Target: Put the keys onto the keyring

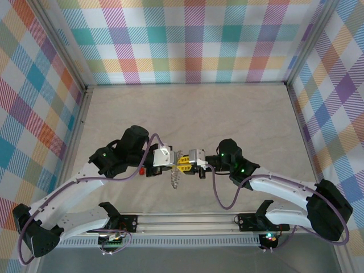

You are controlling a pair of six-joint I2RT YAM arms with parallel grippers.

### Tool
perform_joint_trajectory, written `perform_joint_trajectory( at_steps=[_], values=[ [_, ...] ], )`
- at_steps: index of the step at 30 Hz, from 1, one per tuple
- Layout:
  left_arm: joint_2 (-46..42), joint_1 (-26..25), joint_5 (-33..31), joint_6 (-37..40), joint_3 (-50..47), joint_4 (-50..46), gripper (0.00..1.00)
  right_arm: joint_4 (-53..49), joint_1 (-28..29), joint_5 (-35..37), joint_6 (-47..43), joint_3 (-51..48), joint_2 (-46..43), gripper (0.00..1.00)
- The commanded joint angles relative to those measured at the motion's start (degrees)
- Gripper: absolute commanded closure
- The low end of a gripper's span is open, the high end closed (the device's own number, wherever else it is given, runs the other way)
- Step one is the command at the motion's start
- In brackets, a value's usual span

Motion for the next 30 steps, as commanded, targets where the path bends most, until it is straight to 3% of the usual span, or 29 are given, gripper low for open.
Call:
perform_joint_trajectory(
  at_steps=[1,2,5,7,9,24,30],
  values=[
    [0.30,-0.58,2.52,0.97,1.80,-0.54,1.00,0.33,0.40,-0.03,-1.11,2.70,0.49,0.94],
    [0.24,-0.55,2.91,0.94,1.84,-0.59,1.00,0.36,0.36,0.05,-1.10,2.71,0.65,1.00],
    [-0.10,-0.58,3.55,-0.07,1.54,0.06,1.00,2.10,0.41,0.14,-0.70,2.14,0.84,1.00],
    [-0.50,-0.56,3.63,0.47,1.31,-0.53,0.88,6.82,0.36,-0.02,0.42,0.30,0.50,1.00],
    [-0.97,-0.54,2.59,0.24,0.68,-0.37,0.83,11.69,0.38,-0.01,1.19,-0.99,0.02,1.00],
    [-0.95,-0.58,3.83,-0.12,-0.02,0.51,0.81,21.17,0.37,0.67,4.84,-3.83,-0.67,1.00],
    [-1.11,-0.56,3.39,-0.87,-0.42,0.95,0.70,21.70,0.36,0.84,5.15,-3.72,0.14,1.00]
  ],
)
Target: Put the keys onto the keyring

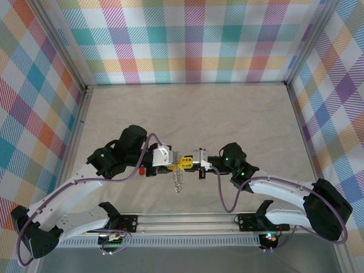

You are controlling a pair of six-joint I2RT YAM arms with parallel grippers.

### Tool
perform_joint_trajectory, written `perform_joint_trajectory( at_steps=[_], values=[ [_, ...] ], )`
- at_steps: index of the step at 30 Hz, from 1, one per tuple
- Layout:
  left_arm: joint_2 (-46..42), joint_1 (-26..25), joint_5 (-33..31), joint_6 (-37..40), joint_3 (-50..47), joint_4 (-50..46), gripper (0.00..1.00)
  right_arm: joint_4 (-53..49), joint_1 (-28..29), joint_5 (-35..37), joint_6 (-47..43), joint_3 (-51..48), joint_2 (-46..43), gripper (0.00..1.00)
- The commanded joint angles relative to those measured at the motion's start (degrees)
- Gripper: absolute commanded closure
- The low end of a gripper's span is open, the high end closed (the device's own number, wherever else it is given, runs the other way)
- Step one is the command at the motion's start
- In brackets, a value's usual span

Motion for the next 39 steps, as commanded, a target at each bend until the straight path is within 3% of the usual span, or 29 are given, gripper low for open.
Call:
perform_joint_trajectory(
  at_steps=[1,6,10,14,19,21,25,27,31,39],
  values=[
    [0.02,-0.55,1.46,-0.90,-0.46,-0.09,0.70,6.92,0.38,0.42,1.14,0.88,-0.09,1.00],
    [1.17,-0.56,2.14,-0.50,0.35,-1.16,0.81,5.60,0.32,-0.07,1.09,1.38,0.52,1.00],
    [1.84,-0.57,2.15,-0.21,0.56,-1.66,0.84,6.00,0.37,-0.16,1.25,1.49,0.86,1.00],
    [2.22,-0.53,2.07,0.72,0.82,-2.51,1.00,5.64,0.32,-0.21,1.14,1.80,1.13,1.00],
    [1.85,-0.60,0.39,0.50,1.09,-2.90,1.00,5.39,0.36,0.01,1.32,2.03,1.46,1.00],
    [0.74,-0.59,-1.31,0.62,0.74,-2.35,1.00,4.58,0.34,0.25,1.34,2.01,1.41,0.74],
    [-0.64,-0.59,-7.65,0.88,0.78,-2.42,1.00,1.88,0.36,1.30,-0.61,1.68,1.11,0.62],
    [-1.16,-0.60,-9.43,1.02,0.52,-2.31,1.00,1.94,0.33,1.17,-1.93,1.10,1.12,0.42],
    [-2.68,-0.47,-10.45,0.35,-1.02,0.16,1.00,10.32,-0.21,1.46,-0.04,-1.91,2.22,0.35],
    [-2.65,0.02,-16.98,0.50,-1.75,-1.04,1.00,-2.97,-0.21,9.08,-1.38,1.26,-0.19,0.30]
  ],
)
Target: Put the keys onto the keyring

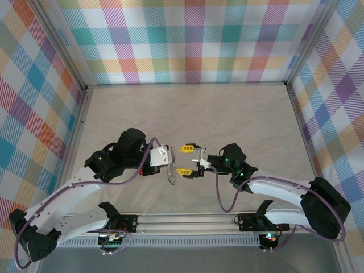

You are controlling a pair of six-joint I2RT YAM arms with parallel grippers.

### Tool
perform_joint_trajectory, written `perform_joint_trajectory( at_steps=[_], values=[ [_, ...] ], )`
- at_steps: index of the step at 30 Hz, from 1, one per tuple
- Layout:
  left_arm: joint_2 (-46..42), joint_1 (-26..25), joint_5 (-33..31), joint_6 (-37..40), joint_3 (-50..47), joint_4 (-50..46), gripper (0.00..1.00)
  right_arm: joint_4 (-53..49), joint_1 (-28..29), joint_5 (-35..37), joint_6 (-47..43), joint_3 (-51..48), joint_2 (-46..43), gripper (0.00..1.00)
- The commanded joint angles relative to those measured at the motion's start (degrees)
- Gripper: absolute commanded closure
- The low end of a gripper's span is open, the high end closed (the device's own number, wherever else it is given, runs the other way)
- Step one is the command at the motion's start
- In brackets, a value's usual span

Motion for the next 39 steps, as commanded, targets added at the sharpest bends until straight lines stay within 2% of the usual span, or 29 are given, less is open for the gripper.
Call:
perform_joint_trajectory(
  at_steps=[1,2,4,5,7,9,13,16,18,21,22,25,33,39],
  values=[
    [-0.31,0.66,-4.78,-0.06,-0.09,0.99,1.00,-7.02,-0.15,4.76,-0.39,3.07,-0.98,0.30],
    [-0.24,1.04,-5.98,-0.16,0.08,1.02,1.00,-7.87,-0.15,5.93,1.35,3.58,-0.73,0.30],
    [0.23,2.13,-6.92,1.01,0.51,-0.21,1.00,-7.06,-0.73,10.53,11.54,4.41,0.76,0.31],
    [0.50,2.63,-6.96,1.77,0.86,-0.84,1.00,-6.88,-1.29,9.85,14.80,4.79,1.64,0.34],
    [0.55,4.08,-7.64,2.57,0.89,-0.91,1.00,-7.17,-1.59,7.17,15.45,5.40,4.15,0.40],
    [0.57,5.93,-8.45,3.09,0.40,-0.13,1.00,-6.38,-1.64,5.29,15.38,5.58,6.45,0.40],
    [1.33,11.68,-7.49,3.00,1.31,0.18,1.00,-8.62,-1.49,-0.36,11.23,7.87,11.90,0.41],
    [1.93,15.94,-5.87,3.04,2.81,-0.80,1.00,-3.85,-0.25,-3.06,7.00,6.54,16.38,0.41],
    [2.43,18.46,-4.93,2.84,3.78,-1.35,1.00,-3.31,1.80,-5.52,0.90,6.96,19.27,0.42],
    [4.45,21.84,-2.86,2.10,7.46,-5.53,1.00,-18.50,8.63,-3.58,-10.88,14.21,23.67,0.41],
    [5.45,22.99,-4.75,-0.31,9.05,-6.05,1.00,-19.37,10.48,-2.65,-12.17,15.86,25.62,0.41],
    [8.18,27.23,-6.90,-5.74,13.55,-7.86,1.00,-12.99,13.09,-0.24,-10.41,17.93,31.17,0.44],
    [12.82,35.58,-9.13,-13.23,19.13,-6.70,1.00,-12.11,13.48,5.29,-7.94,26.92,44.58,0.48],
    [13.46,38.13,-8.07,-14.38,18.80,-6.63,1.00,-20.12,13.30,7.46,-8.41,35.36,50.27,0.39]
  ],
)
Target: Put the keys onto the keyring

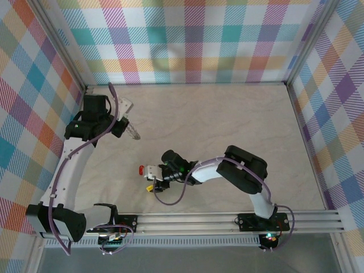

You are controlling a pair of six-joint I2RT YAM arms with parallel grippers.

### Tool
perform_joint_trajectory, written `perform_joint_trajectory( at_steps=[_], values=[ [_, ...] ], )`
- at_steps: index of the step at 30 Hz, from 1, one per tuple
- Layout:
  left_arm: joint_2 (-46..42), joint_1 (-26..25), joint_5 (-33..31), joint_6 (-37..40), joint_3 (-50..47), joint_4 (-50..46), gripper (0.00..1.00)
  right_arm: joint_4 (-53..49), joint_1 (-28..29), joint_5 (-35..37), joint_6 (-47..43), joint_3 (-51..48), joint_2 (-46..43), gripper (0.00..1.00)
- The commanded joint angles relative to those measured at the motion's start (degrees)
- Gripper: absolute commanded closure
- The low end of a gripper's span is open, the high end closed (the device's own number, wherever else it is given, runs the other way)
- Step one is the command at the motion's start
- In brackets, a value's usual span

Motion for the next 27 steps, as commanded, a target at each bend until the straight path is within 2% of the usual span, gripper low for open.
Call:
perform_joint_trajectory(
  at_steps=[1,5,10,13,17,27],
  values=[
    [-0.72,1.57,0.68,-2.44,0.69,0.16,1.00,-4.70,-0.31,1.81,-1.39,4.56,1.64,0.38],
    [-1.49,2.72,1.79,-2.66,-1.16,0.69,1.00,-10.49,-1.12,1.23,-3.78,8.90,3.92,0.34],
    [-2.15,3.30,3.83,-2.94,-3.22,1.01,1.00,-18.50,-2.55,-5.73,-7.04,14.68,7.90,0.35],
    [-2.49,3.38,4.40,-3.12,-4.01,0.93,1.00,-22.28,-2.81,-7.19,-8.12,16.42,9.67,0.35],
    [-3.36,3.39,4.50,-3.34,-5.31,1.67,1.00,-22.62,-3.52,-7.92,-7.98,14.87,9.10,0.36],
    [-4.13,3.39,8.94,-3.81,-6.32,2.30,1.00,-17.87,-4.27,-12.46,-7.08,3.60,1.90,0.52]
  ],
)
